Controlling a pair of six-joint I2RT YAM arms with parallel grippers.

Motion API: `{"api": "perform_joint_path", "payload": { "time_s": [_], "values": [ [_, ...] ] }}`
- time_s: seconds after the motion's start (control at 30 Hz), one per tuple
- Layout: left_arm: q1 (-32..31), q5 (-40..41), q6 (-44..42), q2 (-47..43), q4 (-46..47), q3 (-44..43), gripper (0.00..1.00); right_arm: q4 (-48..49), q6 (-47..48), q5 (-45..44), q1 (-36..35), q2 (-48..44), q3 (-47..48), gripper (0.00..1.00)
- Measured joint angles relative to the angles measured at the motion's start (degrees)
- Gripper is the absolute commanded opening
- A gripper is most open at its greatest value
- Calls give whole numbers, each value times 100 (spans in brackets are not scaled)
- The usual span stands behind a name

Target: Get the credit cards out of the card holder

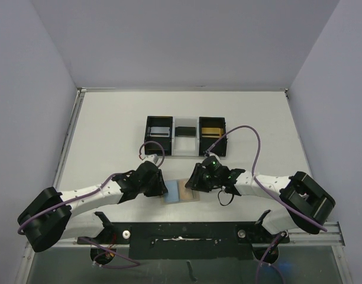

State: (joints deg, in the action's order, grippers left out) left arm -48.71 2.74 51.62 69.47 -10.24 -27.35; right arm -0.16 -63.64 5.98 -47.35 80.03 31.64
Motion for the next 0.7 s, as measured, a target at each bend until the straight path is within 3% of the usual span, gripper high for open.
{"api": "perform_joint_path", "payload": {
  "time_s": [0.7],
  "values": [
    [0, -28, -79, 68, 15, 0, 28, -839, 212, -313, -151, 50, 546, 34]
  ]
}}
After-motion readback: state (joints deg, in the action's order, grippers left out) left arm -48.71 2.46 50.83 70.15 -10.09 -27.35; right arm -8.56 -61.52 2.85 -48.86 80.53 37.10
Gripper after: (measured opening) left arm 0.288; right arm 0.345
